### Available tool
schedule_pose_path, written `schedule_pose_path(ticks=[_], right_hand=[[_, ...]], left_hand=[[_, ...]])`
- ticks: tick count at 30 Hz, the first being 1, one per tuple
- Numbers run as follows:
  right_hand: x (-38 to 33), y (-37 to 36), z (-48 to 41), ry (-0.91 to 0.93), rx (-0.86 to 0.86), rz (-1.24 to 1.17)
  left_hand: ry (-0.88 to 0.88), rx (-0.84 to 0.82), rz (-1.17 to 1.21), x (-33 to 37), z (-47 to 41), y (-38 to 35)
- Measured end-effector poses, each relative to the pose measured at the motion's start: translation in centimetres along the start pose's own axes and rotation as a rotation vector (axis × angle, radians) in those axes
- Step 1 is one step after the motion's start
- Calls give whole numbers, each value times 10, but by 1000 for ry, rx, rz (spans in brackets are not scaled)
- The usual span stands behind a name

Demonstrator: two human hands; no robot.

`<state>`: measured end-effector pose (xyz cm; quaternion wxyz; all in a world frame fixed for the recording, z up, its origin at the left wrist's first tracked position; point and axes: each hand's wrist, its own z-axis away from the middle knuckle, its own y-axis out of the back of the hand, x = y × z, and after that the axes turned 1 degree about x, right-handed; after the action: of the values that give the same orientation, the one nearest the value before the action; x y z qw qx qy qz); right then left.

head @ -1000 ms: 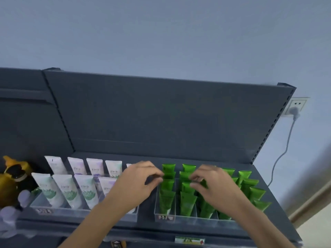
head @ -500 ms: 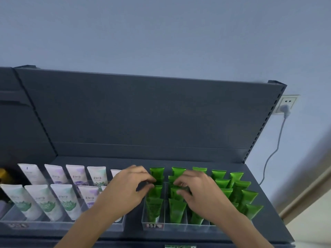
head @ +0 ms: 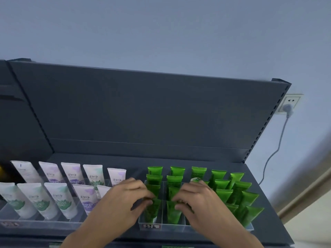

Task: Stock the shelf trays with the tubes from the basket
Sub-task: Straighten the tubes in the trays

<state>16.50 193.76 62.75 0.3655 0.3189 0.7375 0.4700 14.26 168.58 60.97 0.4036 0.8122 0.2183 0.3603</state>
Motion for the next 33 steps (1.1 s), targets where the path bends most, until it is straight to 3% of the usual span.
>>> schedule_pose_path(ticks=[7, 13, 17, 23, 33], right_hand=[[1, 7, 6, 1, 23, -37], [52, 50, 15, -125, 175, -34], [105, 72, 17, -261, 188, 5], [128, 70, 10, -210, -66, -4], [135, 57, 12, -132, -67, -70]], left_hand=[[36, 79, -10, 18, -5, 3], [104, 230, 38, 56, -58, 2], [64, 71, 20, 76, -109, -22], [12, -218, -166, 90, -141, -53], [57, -269, -203, 87, -140, -63]])
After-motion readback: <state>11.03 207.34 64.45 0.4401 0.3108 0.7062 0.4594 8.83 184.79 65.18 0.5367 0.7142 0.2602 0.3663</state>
